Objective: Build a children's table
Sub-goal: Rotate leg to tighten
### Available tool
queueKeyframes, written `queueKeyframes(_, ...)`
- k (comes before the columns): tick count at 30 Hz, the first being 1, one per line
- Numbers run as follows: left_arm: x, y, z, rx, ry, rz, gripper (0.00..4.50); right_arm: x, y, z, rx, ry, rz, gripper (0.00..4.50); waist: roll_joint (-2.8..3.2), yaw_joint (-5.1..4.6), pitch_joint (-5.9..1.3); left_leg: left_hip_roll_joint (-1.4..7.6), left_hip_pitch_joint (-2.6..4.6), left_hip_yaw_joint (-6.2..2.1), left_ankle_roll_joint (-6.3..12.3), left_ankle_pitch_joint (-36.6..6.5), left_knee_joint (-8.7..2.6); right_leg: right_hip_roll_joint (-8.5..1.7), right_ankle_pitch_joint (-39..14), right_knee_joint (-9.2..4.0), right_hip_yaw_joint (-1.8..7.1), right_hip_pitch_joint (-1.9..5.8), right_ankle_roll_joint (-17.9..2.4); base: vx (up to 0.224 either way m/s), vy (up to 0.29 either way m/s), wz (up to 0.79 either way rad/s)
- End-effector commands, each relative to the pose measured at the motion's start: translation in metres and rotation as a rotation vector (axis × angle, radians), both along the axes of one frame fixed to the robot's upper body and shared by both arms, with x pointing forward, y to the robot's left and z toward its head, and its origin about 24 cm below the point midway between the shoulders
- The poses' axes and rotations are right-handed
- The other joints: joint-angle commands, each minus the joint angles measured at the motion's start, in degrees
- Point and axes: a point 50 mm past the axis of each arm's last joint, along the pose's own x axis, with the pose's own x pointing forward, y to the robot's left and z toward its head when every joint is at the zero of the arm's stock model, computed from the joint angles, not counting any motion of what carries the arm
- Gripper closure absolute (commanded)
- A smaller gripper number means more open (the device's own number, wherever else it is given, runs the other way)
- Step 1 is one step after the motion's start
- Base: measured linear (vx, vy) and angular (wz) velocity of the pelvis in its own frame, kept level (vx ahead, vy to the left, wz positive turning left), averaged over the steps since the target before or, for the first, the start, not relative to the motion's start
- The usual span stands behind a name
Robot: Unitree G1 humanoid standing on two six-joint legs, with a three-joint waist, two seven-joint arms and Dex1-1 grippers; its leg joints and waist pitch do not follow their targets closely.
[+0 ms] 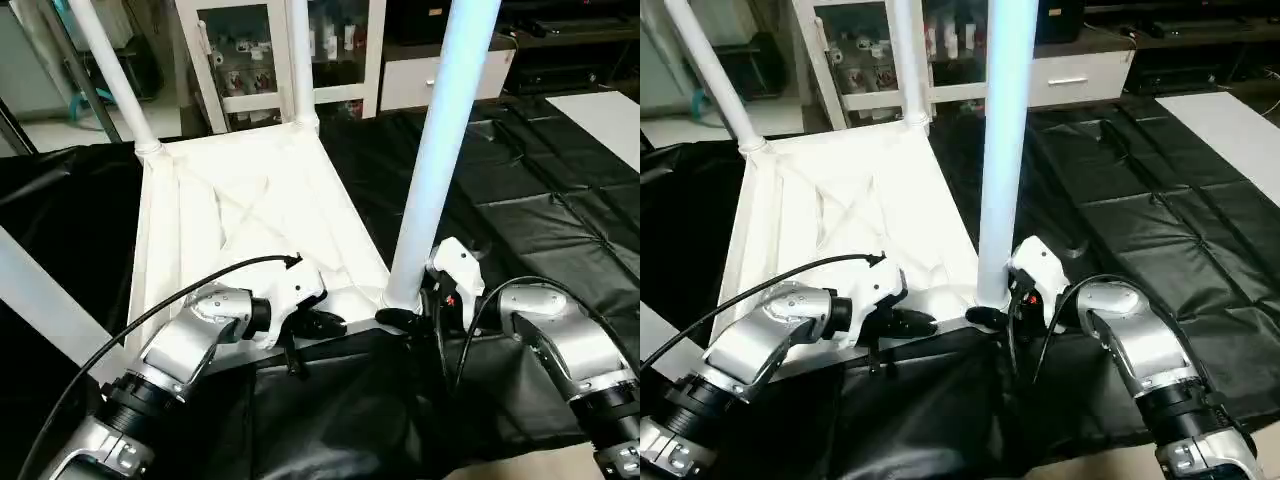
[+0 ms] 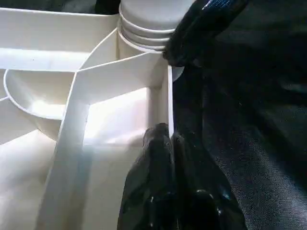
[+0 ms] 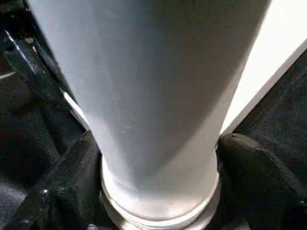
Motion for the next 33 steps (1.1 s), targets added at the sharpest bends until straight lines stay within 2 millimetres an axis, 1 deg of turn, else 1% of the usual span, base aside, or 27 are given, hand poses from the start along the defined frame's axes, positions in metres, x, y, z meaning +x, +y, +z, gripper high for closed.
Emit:
queueKeyframes(1,-0.009,-0.009,0.002,-0.023,0.017,-0.078,4.50,0.004,-0.002,0.002,-0.008,-0.005,-0.015,0.99,-1.07,-0.07,-3.55,2.74,0.91,-1.37,3.48,-9.10,-4.00,-3.05,-8.99,-3.70,1.28,2.74,-13.71,0.000,0.000,0.00)
queueKeyframes(2,-0.009,-0.009,0.002,-0.026,0.019,-0.079,4.50,0.004,-0.002,0.002,-0.007,-0.004,-0.013,0.99,-1.06,-0.08,-3.53,2.76,0.92,-1.38,3.44,-9.24,-4.02,-3.07,-9.24,-3.73,1.30,2.73,-13.67,0.000,0.000,0.00)
queueKeyframes(4,-0.010,-0.010,0.002,-0.028,0.021,-0.079,4.50,0.004,-0.002,0.002,-0.004,-0.003,-0.012,1.20,-1.02,-0.10,-3.60,2.74,0.99,-1.35,3.42,-9.13,-3.93,-3.05,-9.07,-3.73,1.33,2.68,-13.75,0.000,0.000,0.00)
queueKeyframes(5,-0.010,-0.011,0.002,-0.031,0.023,-0.081,4.50,0.004,-0.002,0.001,0.004,-0.001,-0.014,1.25,-0.89,-0.02,-3.62,2.74,0.99,-1.39,3.42,-8.96,-3.92,-3.07,-8.81,-3.67,1.31,2.69,-13.80,0.000,0.000,0.00)
queueKeyframes(6,-0.011,-0.012,0.002,-0.033,0.024,-0.082,4.50,0.004,-0.001,0.000,0.008,0.001,-0.017,1.29,-1.00,-0.13,-3.61,2.66,0.81,-1.39,3.50,-8.83,-3.91,-3.08,-8.44,-3.63,1.28,2.79,-13.87,0.000,0.000,0.00)
queueKeyframes(7,-0.010,-0.012,0.001,-0.032,0.024,-0.081,4.50,0.004,-0.001,-0.001,0.012,0.003,-0.018,1.42,-1.00,-0.21,-3.62,2.66,0.81,-1.43,3.53,-8.86,-3.92,-3.10,-8.48,-3.63,1.26,2.83,-13.87,0.000,0.000,0.00)
queueKeyframes(9,-0.010,-0.011,0.001,-0.030,0.024,-0.079,4.50,0.004,-0.001,-0.002,0.013,0.002,-0.025,1.49,-1.06,-0.29,-3.66,2.66,0.86,-1.40,3.71,-8.73,-3.87,-3.09,-8.12,-3.61,1.25,2.77,-14.10,0.000,0.000,0.00)
queueKeyframes(10,-0.008,-0.009,0.002,-0.027,0.021,-0.068,4.50,0.006,-0.001,-0.003,0.015,-0.003,-0.043,1.51,-0.95,-0.35,-3.64,2.64,0.86,-1.40,3.71,-8.89,-3.86,-3.09,-8.22,-3.63,1.24,2.75,-14.20,0.000,0.000,0.00)
queueKeyframes(14,-0.007,-0.006,0.003,-0.025,0.019,-0.055,4.50,0.012,0.000,-0.003,0.024,-0.032,-0.097,1.54,-1.02,-0.82,-3.41,2.62,0.90,-1.43,3.03,-11.11,-4.05,-3.04,-11.10,-3.92,1.24,2.62,-14.00,0.000,0.000,0.00)
queueKeyframes(15,-0.005,-0.005,0.003,-0.024,0.017,-0.042,4.50,0.014,0.000,-0.002,0.034,-0.051,-0.127,1.55,-1.08,-0.98,-3.40,2.63,0.96,-1.45,2.67,-11.84,-4.10,-3.13,-12.43,-3.99,1.29,2.60,-13.72,0.000,0.000,0.00)
queueKeyframes(16,-0.003,-0.005,0.001,-0.021,0.012,-0.012,4.50,0.019,0.000,-0.002,0.052,-0.071,-0.196,1.56,-1.07,-1.09,-3.34,2.61,0.96,-1.46,2.47,-12.22,-4.15,-3.12,-13.10,-4.07,1.29,2.54,-13.59,0.000,0.000,0.00)
queueKeyframes(17,-0.001,-0.005,-0.001,-0.019,0.010,0.006,4.50,0.021,0.000,-0.003,0.061,-0.079,-0.238,1.56,-1.05,-1.40,-3.23,2.56,0.89,-1.51,2.04,-12.90,-4.29,-3.11,-14.53,-4.25,1.31,2.50,-13.16,0.000,0.000,0.00)
queueKeyframes(18,-0.001,-0.005,-0.001,-0.019,0.010,0.006,4.50,0.021,0.000,-0.003,0.061,-0.079,-0.238,1.57,-1.07,-1.53,-3.23,2.52,0.98,-1.53,1.51,-13.63,-4.33,-3.09,-15.94,-4.37,1.27,2.42,-12.66,0.000,0.000,0.00)
queueKeyframes(19,0.002,-0.009,-0.006,0.002,0.005,0.039,4.50,0.028,0.002,-0.008,0.092,-0.099,-0.391,1.58,-1.44,-1.65,-3.14,2.49,0.97,-1.54,1.25,-14.09,-4.42,-3.13,-17.59,-4.47,1.32,2.32,-12.09,0.000,0.000,0.00)
queueKeyframes(20,0.003,-0.011,-0.007,0.008,0.002,0.048,4.50,0.030,0.003,-0.009,0.100,-0.096,-0.426,1.59,-1.20,-1.76,-3.03,2.48,1.06,-1.55,0.84,-14.60,-4.52,-3.11,-18.83,-4.68,1.36,2.14,-11.72,0.000,0.000,0.00)
queueKeyframes(21,0.007,-0.015,-0.008,0.008,0.002,0.086,4.50,0.035,0.006,-0.012,0.107,-0.106,-0.512,1.61,-1.18,-2.09,-3.09,2.42,1.06,-1.75,-0.12,-15.46,-4.69,-3.10,-20.31,-4.70,1.25,2.17,-11.08,0.000,0.000,0.00)
queueKeyframes(22,0.010,-0.018,-0.008,0.004,0.004,0.111,4.50,0.037,0.008,-0.013,0.107,-0.112,-0.555,1.63,-1.16,-2.37,-3.09,2.39,0.99,-1.79,-0.59,-15.54,-4.76,-3.08,-20.20,-4.65,1.24,2.13,-11.01,0.000,0.000,0.00)
queueKeyframes(23,0.013,-0.021,-0.008,0.005,-0.003,0.135,4.50,0.039,0.010,-0.015,0.106,-0.118,-0.592,1.63,-1.29,-2.54,-3.17,2.33,0.95,-2.03,-1.32,-16.11,-4.88,-3.13,-20.24,-4.69,1.08,2.33,-10.74,0.000,0.000,0.00)
queueKeyframes(24,0.017,-0.024,-0.008,0.008,-0.011,0.159,4.50,0.042,0.013,-0.016,0.096,-0.134,-0.640,1.72,-1.32,-2.64,-3.14,2.35,0.91,-1.98,-1.39,-16.28,-4.92,-3.06,-19.86,-4.67,1.12,2.29,-10.60,0.000,0.000,0.00)
queueKeyframes(25,0.021,-0.026,-0.008,0.019,-0.018,0.183,4.50,0.045,0.017,-0.017,0.085,-0.143,-0.673,1.75,-0.99,-2.72,-3.08,2.33,1.07,-1.90,-1.53,-17.23,-4.91,-3.07,-19.59,-4.83,1.17,2.01,-10.60,0.000,0.000,0.00)
queueKeyframes(26,0.030,-0.031,-0.008,0.041,-0.045,0.252,4.50,0.048,0.025,-0.021,0.073,-0.146,-0.746,1.75,-1.10,-2.95,-3.09,2.16,1.15,-1.83,-1.80,-17.94,-4.85,-2.98,-19.88,-4.91,1.16,1.85,-10.70,0.000,0.000,0.00)
queueKeyframes(27,0.031,-0.032,-0.008,0.043,-0.047,0.259,4.50,0.049,0.026,-0.021,0.072,-0.146,-0.755,1.75,-1.15,-2.90,-3.23,2.09,1.38,-1.74,-1.90,-17.70,-4.74,-3.02,-19.19,-5.05,1.24,1.77,-10.81,0.000,0.000,0.00)
queueKeyframes(28,0.031,-0.032,-0.008,0.043,-0.047,0.259,4.50,0.049,0.026,-0.021,0.072,-0.146,-0.755,1.75,-1.18,-2.78,-3.29,2.08,1.42,-1.77,-1.77,-17.52,-4.67,-3.06,-18.64,-4.98,1.26,1.82,-10.94,0.000,0.000,0.00)
queueKeyframes(29,0.031,-0.032,-0.008,0.043,-0.047,0.259,4.50,0.049,0.026,-0.021,0.072,-0.146,-0.755,1.75,-1.28,-2.61,-3.23,2.19,1.13,-1.74,-1.08,-17.01,-4.73,-3.09,-17.47,-4.92,1.32,2.12,-10.96,0.000,0.000,0.00)
queueKeyframes(30,0.031,-0.032,-0.008,0.043,-0.047,0.259,4.50,0.049,0.026,-0.021,0.072,-0.146,-0.755,1.75,-1.29,-2.53,-3.29,2.19,1.06,-1.71,-0.76,-16.54,-4.66,-3.09,-16.70,-4.84,1.34,2.16,-11.02,0.000,0.000,0.00)
queueKeyframes(31,0.031,-0.032,-0.008,0.043,-0.047,0.259,4.50,0.049,0.026,-0.021,0.072,-0.146,-0.755,1.75,-1.28,-2.42,-3.40,2.20,0.83,-1.68,0.12,-14.72,-4.59,-3.08,-14.23,-4.59,1.30,2.36,-11.38,0.000,0.000,0.00)
queueKeyframes(33,0.031,-0.032,-0.008,0.043,-0.047,0.259,4.50,0.049,0.026,-0.021,0.072,-0.146,-0.755,1.75,-1.24,-2.40,-3.41,2.24,0.80,-1.66,0.59,-14.15,-4.55,-3.04,-13.32,-4.49,1.26,2.37,-11.79,0.000,0.000,0.00)
